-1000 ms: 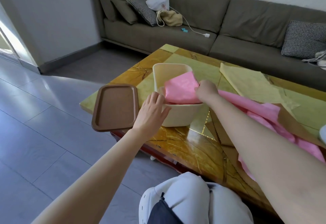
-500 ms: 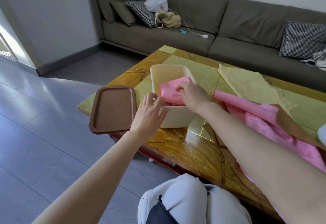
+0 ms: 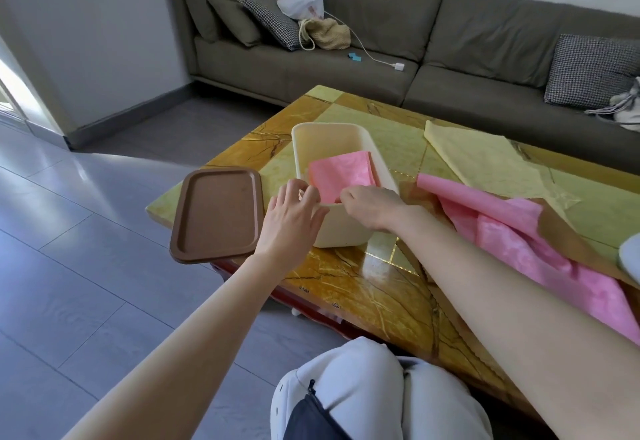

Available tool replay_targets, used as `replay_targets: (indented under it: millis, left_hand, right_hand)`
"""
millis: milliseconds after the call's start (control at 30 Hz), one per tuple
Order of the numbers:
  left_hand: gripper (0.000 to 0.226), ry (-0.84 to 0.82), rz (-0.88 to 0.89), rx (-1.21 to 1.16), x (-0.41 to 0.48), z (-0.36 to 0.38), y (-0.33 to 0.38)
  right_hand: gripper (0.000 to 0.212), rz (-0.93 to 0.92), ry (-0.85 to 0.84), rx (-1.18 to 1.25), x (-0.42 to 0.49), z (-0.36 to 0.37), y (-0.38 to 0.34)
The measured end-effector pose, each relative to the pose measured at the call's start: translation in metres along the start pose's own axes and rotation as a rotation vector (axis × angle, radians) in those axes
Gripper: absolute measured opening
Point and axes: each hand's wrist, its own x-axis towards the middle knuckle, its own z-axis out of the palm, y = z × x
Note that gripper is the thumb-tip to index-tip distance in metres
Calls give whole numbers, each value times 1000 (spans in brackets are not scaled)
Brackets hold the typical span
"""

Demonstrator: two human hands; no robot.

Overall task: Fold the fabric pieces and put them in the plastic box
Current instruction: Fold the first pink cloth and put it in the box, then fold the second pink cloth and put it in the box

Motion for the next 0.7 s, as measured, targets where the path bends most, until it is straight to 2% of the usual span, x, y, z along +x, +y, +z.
replay_targets:
  millis: [133, 233, 333, 433, 567, 633, 700]
  left_hand:
    - [24, -57, -65, -10, 15, 0, 6]
    - [21, -103, -142, -37, 29, -1, 17]
    - [20, -86, -232, -105, 36, 0, 39]
    - [27, -72, -165, -147, 29, 12, 71]
    - [27, -347, 17, -55, -2, 48, 110]
    - [34, -542, 51, 8, -15, 67, 122]
    - [39, -694, 52, 53, -23, 80, 130]
  right_hand:
    - [39, -27, 173, 196, -14, -1, 8]
    - [28, -71, 295, 222, -31, -4, 20]
    - [27, -61, 432, 273, -52, 3, 43]
    - [26, 40, 499, 236, -83, 24, 77]
    - [34, 303, 391, 103, -131, 63, 126]
    - [44, 475, 275, 41, -155, 82, 151]
    - [55, 566, 162, 105, -175, 98, 170]
